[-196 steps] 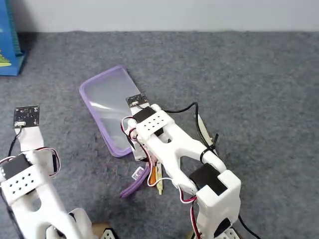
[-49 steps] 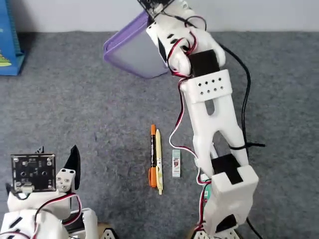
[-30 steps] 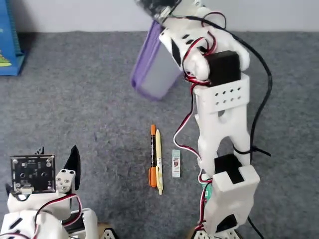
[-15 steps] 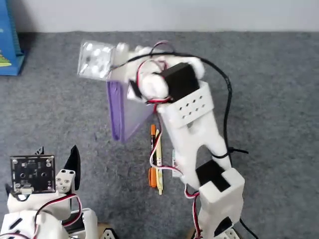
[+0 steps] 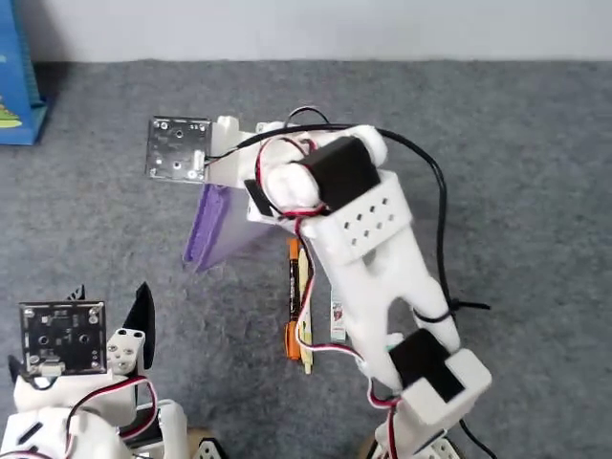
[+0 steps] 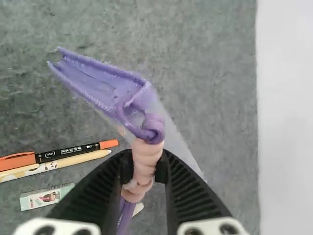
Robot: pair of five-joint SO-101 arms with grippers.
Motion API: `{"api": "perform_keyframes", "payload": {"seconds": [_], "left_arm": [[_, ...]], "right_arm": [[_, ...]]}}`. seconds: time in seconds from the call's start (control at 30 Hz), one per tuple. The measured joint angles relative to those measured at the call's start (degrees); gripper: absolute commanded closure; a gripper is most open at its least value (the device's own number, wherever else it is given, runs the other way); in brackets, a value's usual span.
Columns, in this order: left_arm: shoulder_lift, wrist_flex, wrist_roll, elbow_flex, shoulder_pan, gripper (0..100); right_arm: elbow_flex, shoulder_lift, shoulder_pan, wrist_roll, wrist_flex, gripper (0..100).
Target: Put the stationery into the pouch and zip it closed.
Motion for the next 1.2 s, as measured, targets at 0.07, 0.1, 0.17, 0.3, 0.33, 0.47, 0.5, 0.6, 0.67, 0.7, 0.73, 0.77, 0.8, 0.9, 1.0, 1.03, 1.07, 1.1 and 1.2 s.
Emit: {"api": "perform_keyframes", "payload": {"seconds": [0.07, 0.1, 0.17, 0.3, 0.33, 0.47, 0.5, 0.6, 0.67, 0.7, 0.73, 0.77, 0.8, 0.9, 1.0, 1.03, 1.07, 1.1, 1.2], "left_arm": [[0.0, 0.0, 0.0, 0.0, 0.0, 77], [0.0, -0.3, 0.0, 0.1, 0.0, 77], [0.2, -1.7, 0.0, 0.7, 0.0, 77], [5.8, -5.5, 1.4, 1.1, 0.0, 77], [8.4, -6.6, 1.6, 1.1, 0.0, 77], [19.5, -10.3, 1.8, 1.1, 0.0, 77], [22.3, -10.5, 1.8, 0.4, 0.0, 77], [26.1, -10.7, 1.8, -2.1, 0.0, 77], [26.4, -10.7, 1.8, -3.8, 0.0, 77], [26.4, -10.7, 1.8, -4.5, 0.0, 77], [26.3, -10.7, 1.8, -5.0, 0.0, 77], [26.3, -11.0, 1.8, -5.3, 0.0, 77], [26.3, -11.6, 1.8, -5.4, 0.0, 77], [26.6, -13.0, 1.8, -5.5, 0.0, 77], [27.1, -13.3, 1.8, -5.5, 0.0, 77], [27.1, -13.3, 1.8, -5.5, 0.0, 77], [27.1, -13.3, 1.8, -5.5, 0.0, 77], [27.1, -13.3, 1.8, -5.5, 0.0, 77], [27.1, -12.2, 1.8, -5.5, 0.0, 77]], "right_arm": [[0.0, -1.7, 0.9, 0.0, 0.0, 99.1], [0.0, -2.5, 1.6, 0.0, 0.0, 99.1], [0.0, -3.8, 2.7, 0.0, 0.0, 99.1], [0.0, -5.9, 4.4, 0.0, 0.0, 99.1], [0.0, -6.5, 4.7, 0.0, 0.0, 99.1], [0.0, -8.6, 6.4, 0.0, -1.2, 99.1], [0.0, -9.0, 7.0, 0.0, -2.4, 99.1], [0.0, -9.1, 10.1, 0.0, -6.3, 99.1], [0.4, -9.1, 12.7, 0.0, -9.5, 99.1], [0.4, -9.1, 13.7, -0.4, -11.1, 99.1], [0.4, -9.1, 14.7, -1.0, -12.7, 99.1], [0.4, -9.1, 15.5, -1.7, -14.3, 99.1], [0.5, -9.1, 16.0, -2.2, -15.9, 99.1], [0.5, -9.1, 15.9, -3.7, -20.3, 99.1], [0.8, -9.1, 15.8, -4.1, -24.9, 99.1], [1.2, -9.1, 15.8, -4.1, -26.4, 99.1], [1.6, -8.8, 15.5, -4.2, -27.7, 99.1], [1.7, -8.3, 14.9, -4.3, -28.5, 99.1], [1.8, -5.8, 12.3, -4.3, -29.2, 99.1]]}}
